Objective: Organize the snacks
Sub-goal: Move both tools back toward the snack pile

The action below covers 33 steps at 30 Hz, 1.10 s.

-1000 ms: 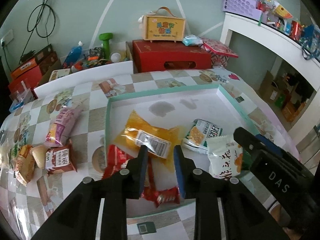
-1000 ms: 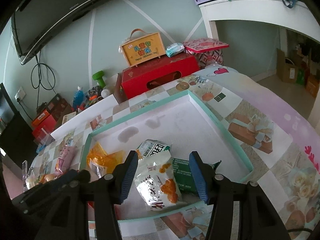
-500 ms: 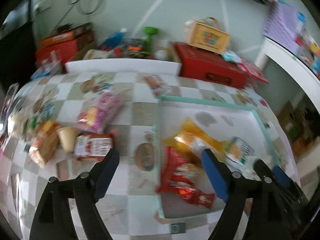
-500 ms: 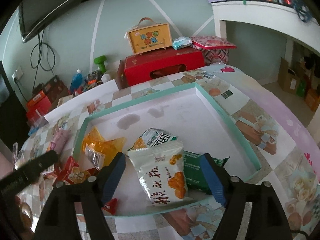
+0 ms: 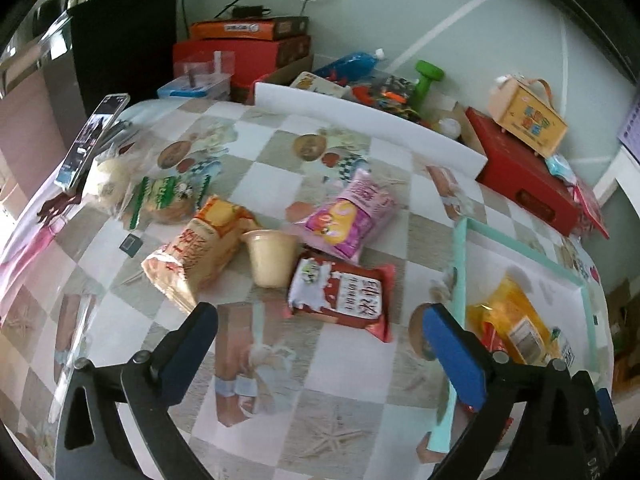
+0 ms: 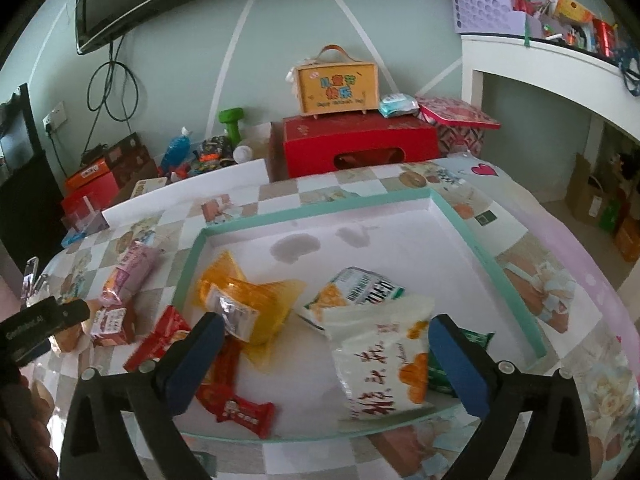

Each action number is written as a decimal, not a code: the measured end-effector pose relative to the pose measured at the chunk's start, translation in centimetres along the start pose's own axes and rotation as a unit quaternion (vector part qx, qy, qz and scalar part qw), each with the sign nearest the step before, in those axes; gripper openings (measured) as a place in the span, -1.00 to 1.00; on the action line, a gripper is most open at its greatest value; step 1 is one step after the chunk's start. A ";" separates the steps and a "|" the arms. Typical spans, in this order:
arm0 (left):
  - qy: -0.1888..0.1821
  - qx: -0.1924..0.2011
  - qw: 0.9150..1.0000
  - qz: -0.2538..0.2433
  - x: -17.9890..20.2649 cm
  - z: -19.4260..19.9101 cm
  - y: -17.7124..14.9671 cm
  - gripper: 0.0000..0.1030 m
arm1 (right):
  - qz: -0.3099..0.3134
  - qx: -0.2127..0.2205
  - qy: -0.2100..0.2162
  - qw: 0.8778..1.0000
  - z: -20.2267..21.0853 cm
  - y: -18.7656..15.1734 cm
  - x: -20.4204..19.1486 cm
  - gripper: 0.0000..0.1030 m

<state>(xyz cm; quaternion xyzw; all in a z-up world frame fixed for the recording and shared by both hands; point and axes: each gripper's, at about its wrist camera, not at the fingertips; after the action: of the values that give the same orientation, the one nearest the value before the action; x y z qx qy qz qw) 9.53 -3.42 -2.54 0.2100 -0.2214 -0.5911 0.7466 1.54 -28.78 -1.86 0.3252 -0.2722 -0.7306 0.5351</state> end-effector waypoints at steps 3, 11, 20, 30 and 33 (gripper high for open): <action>-0.002 0.001 1.000 0.005 -0.7 0.1 0.3 0.98 | -0.005 0.013 0.016 1.000 0.2 0.2 -0.9 1.00; 0.003 0.023 1.000 0.008 -3.1 0.7 1.8 0.98 | 0.029 0.031 0.052 0.998 0.0 0.2 -4.6 1.00; 0.011 0.032 0.999 0.042 -7.5 0.9 3.6 0.98 | 0.036 0.044 0.083 0.995 -0.3 -0.1 -8.8 1.00; 0.030 0.056 0.996 0.065 -12.2 0.4 5.3 0.99 | 0.067 0.044 0.125 0.989 -0.9 -0.2 -13.8 1.00; 0.025 0.063 0.995 0.070 -13.0 0.0 5.7 0.99 | 0.071 0.029 0.142 0.987 -1.4 -0.4 -15.4 1.00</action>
<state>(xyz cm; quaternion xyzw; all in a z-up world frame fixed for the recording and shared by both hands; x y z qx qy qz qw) 11.41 10.51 -0.37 0.2548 -0.2536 -0.5171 0.7768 5.67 -13.98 -0.25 0.4212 -0.2373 -0.6286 0.6093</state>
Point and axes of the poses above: each gripper's, at about its wrist camera, not at the fingertips, and z roughly against the way its jaws point, x to its right, y to its top, and after that the axes turned 6 degrees about y, right-handed
